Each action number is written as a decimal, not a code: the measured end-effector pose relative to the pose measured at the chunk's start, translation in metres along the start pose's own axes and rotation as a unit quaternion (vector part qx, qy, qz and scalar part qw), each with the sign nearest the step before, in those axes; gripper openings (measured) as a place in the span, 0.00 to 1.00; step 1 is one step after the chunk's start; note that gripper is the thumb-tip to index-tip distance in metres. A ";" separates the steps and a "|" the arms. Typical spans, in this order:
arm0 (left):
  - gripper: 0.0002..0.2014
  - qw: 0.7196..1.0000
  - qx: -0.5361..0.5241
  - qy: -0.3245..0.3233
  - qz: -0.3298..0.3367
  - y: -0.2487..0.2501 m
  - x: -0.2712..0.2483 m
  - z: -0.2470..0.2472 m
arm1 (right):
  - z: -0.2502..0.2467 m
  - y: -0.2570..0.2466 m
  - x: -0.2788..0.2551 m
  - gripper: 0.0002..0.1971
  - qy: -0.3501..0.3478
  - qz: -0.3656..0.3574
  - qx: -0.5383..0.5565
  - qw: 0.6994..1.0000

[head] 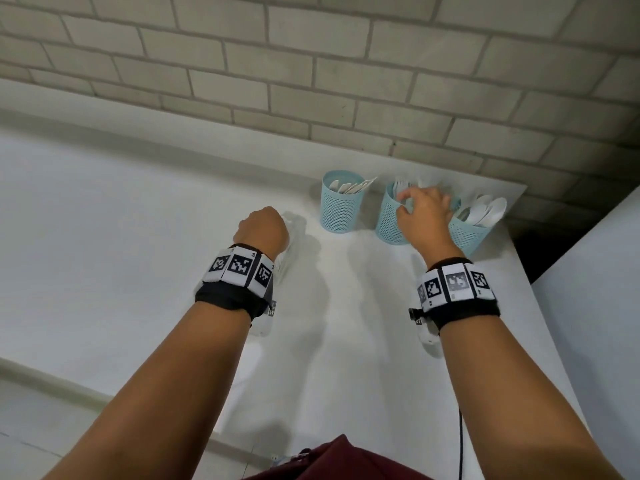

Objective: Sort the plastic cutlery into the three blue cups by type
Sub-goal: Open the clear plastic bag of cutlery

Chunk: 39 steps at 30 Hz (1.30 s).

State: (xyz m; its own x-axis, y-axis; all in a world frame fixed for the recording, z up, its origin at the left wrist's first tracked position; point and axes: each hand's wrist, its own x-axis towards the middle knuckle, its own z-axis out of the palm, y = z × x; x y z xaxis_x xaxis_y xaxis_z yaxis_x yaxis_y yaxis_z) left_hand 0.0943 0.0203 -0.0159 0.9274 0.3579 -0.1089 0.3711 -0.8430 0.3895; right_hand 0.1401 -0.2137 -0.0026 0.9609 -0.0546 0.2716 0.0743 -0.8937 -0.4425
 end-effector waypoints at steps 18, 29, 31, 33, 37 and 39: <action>0.07 0.924 -0.173 -0.106 0.323 0.104 -0.048 0.063 | 0.002 0.026 -0.044 0.16 -0.008 0.073 0.317 0.945; 0.39 0.989 -0.016 -0.030 0.143 0.098 -0.056 0.056 | 0.000 0.052 -0.065 0.21 -0.177 0.086 0.228 0.954; 0.37 0.987 0.027 -0.062 0.147 0.100 -0.055 0.051 | 0.003 0.051 -0.064 0.21 -0.190 0.077 0.205 0.957; 0.33 0.978 0.047 -0.105 0.172 0.102 -0.056 0.050 | 0.004 0.050 -0.063 0.22 -0.189 0.072 0.211 0.956; 0.29 0.974 0.031 -0.089 0.208 0.106 -0.064 0.060 | -0.001 0.054 -0.062 0.12 -0.140 0.081 0.317 0.935; 0.24 0.973 0.004 -0.085 0.216 0.108 -0.067 0.064 | -0.004 0.056 -0.063 0.09 -0.116 0.097 0.357 0.922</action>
State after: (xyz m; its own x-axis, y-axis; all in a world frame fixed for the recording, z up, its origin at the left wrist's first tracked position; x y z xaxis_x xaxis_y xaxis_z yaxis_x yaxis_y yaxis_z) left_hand 0.0754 -0.1205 -0.0248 0.9911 -0.1007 -0.0869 -0.0545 -0.9035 0.4252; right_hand 0.0826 -0.2622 -0.0415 0.9996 -0.0118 -0.0256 -0.0281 -0.3509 -0.9360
